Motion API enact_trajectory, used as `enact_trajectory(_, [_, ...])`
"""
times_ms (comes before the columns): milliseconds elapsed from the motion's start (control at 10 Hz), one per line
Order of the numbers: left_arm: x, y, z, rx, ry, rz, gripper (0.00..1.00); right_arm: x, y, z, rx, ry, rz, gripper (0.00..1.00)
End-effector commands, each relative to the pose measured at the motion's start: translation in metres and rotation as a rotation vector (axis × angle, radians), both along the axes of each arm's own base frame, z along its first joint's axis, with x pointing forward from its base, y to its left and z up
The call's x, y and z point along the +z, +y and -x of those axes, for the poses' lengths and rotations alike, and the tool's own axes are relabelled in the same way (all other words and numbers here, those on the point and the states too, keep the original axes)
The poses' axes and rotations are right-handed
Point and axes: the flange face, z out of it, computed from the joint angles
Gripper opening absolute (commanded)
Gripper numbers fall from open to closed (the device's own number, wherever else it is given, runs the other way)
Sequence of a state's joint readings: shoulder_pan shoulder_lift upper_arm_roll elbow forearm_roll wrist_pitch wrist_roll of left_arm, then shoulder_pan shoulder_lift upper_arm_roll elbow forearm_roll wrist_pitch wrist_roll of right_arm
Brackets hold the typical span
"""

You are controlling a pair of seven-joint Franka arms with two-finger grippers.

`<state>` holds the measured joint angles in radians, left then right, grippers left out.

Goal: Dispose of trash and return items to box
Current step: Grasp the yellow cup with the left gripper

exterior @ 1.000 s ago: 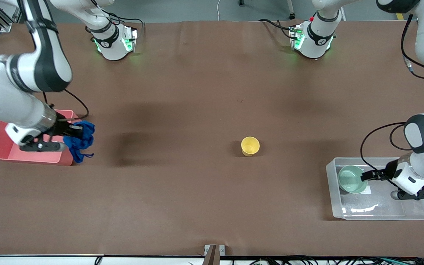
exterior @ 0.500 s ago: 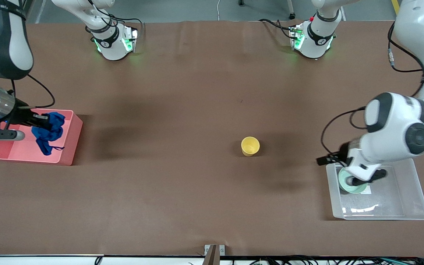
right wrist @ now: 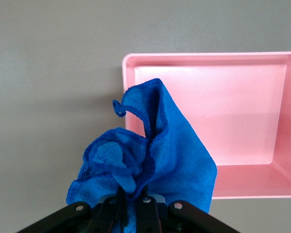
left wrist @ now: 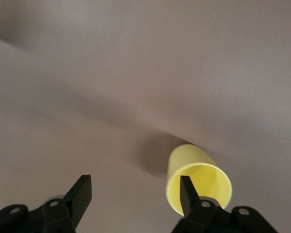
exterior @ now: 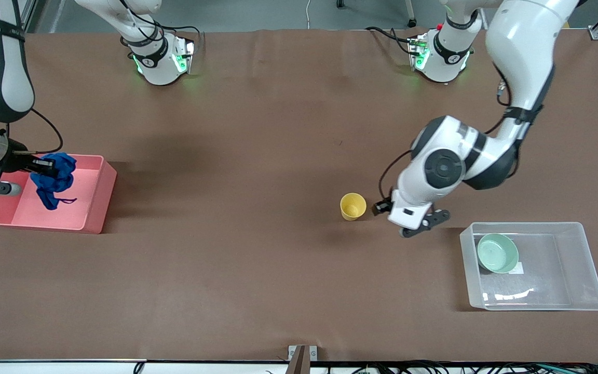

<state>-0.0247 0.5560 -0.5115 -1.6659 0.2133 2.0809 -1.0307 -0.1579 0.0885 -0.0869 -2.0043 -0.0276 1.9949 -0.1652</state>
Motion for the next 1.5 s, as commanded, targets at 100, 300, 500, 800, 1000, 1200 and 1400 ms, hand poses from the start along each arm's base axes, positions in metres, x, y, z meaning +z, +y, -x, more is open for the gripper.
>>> enact_trajectory(100, [-0.049,-0.023,0.017,0.046,0.004,0.014,0.69,-0.067,-0.051,0.002,0.037,0.033,-0.008,0.01])
enact_trajectory(300, [-0.066,-0.037,0.024,0.039,0.008,0.027,0.60,-0.122,-0.072,-0.001,0.063,0.041,-0.013,0.02])
enact_trajectory(500, [-0.076,-0.040,0.025,0.043,0.010,0.027,0.35,-0.162,-0.079,0.000,0.069,0.060,-0.020,0.05])
enact_trajectory(800, [-0.075,-0.036,0.018,0.073,0.001,0.037,0.00,-0.172,-0.077,-0.003,0.076,0.066,-0.021,0.77])
enact_trajectory(1000, [-0.033,-0.028,-0.012,0.114,-0.051,0.062,0.00,-0.155,-0.077,-0.014,0.078,0.045,-0.013,0.94])
enact_trajectory(1200, [0.023,0.015,-0.049,0.171,-0.060,0.029,0.00,-0.121,-0.079,-0.029,0.080,0.070,-0.022,0.97])
enact_trajectory(1400, [0.063,0.086,-0.075,0.099,-0.112,0.026,0.00,-0.062,-0.075,-0.049,0.091,0.055,-0.015,1.00])
